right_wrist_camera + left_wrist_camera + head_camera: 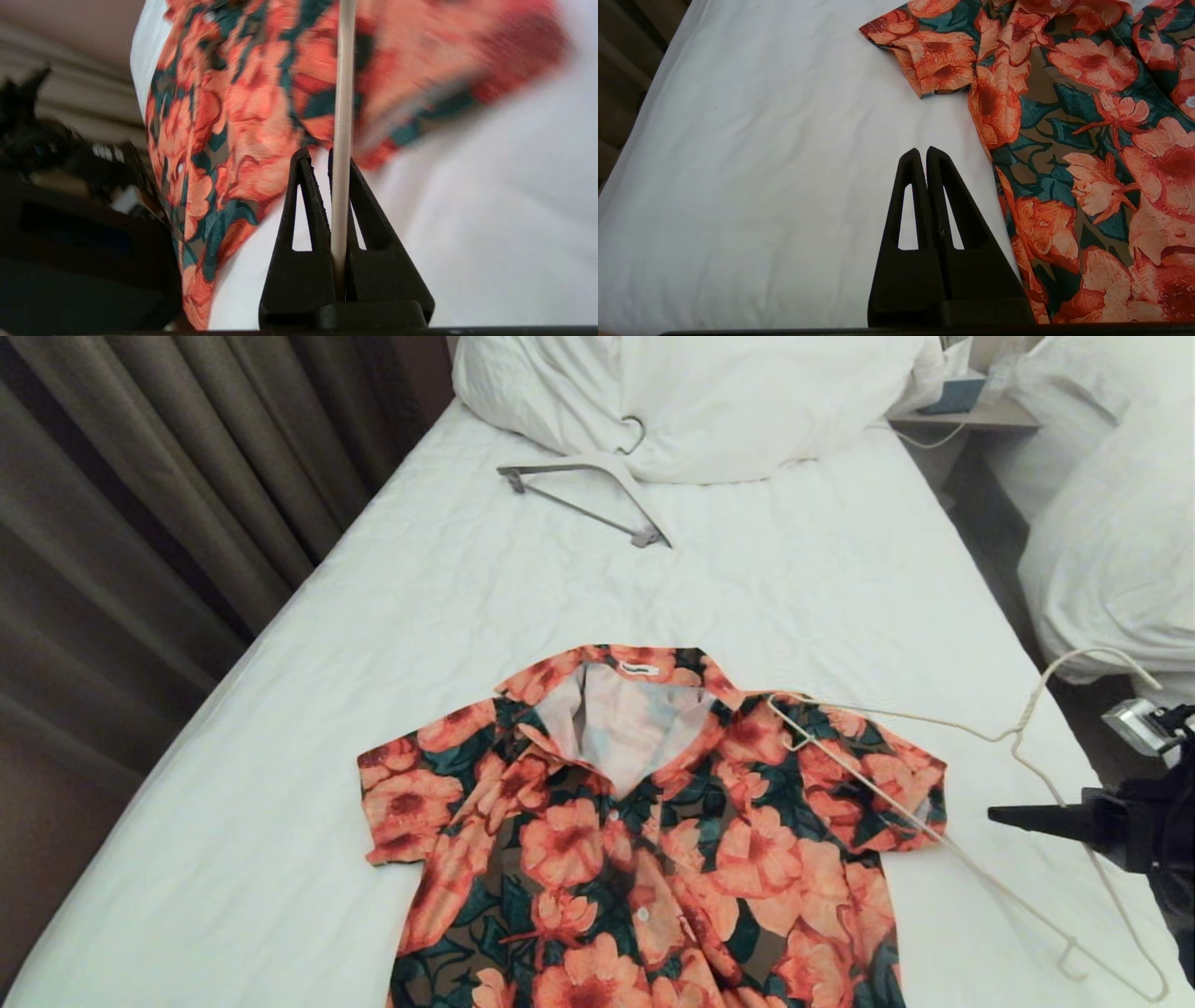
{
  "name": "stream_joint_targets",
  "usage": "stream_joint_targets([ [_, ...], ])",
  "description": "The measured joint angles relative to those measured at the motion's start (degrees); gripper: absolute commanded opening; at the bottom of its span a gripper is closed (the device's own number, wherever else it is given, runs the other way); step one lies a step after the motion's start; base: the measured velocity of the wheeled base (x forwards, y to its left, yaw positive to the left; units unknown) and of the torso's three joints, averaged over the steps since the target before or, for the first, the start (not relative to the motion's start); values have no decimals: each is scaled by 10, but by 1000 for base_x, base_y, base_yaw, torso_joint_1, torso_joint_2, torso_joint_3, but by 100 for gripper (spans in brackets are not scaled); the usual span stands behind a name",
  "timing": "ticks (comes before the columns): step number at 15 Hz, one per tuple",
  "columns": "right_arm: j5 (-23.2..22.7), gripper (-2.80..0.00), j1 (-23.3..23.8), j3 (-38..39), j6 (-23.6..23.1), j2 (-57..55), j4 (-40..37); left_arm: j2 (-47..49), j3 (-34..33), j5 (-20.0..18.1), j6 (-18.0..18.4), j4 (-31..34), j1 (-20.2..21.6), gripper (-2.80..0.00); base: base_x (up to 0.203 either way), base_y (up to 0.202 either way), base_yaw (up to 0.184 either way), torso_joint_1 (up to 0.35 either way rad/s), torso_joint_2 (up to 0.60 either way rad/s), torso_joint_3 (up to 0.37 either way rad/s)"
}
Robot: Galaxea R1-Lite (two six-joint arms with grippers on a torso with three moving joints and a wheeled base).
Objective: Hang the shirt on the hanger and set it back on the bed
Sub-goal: Lift the shirt and hanger
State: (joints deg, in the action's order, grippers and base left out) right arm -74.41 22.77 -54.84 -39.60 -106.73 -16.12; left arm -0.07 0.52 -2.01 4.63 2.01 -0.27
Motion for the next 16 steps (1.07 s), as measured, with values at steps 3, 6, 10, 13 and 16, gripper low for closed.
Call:
stream_joint_targets([
  [3, 4, -280, -40, -4, -58, 31, 3, 0, 0, 0, 0, 0, 0, -280, 0, 0, 0, 0, 0, 0],
  [6, 9, -280, -98, -11, -121, 47, 32, 0, 0, 0, 0, 0, 0, -280, 0, 0, 0, 0, 0, 0],
  [10, 11, -280, -165, -18, -137, 57, 107, 0, 0, 0, 0, 0, 0, -280, 0, 0, 0, 0, 0, 0],
  [13, 11, -280, -192, -22, -137, 69, 119, 0, 0, -1, 2, 0, 0, -280, 0, 0, 0, 0, 0, 0],
  [16, 15, -280, -221, -26, -136, 78, 150, 0, 0, 0, 5, 0, 0, -280, 0, 0, 0, 0, 0, 0],
])
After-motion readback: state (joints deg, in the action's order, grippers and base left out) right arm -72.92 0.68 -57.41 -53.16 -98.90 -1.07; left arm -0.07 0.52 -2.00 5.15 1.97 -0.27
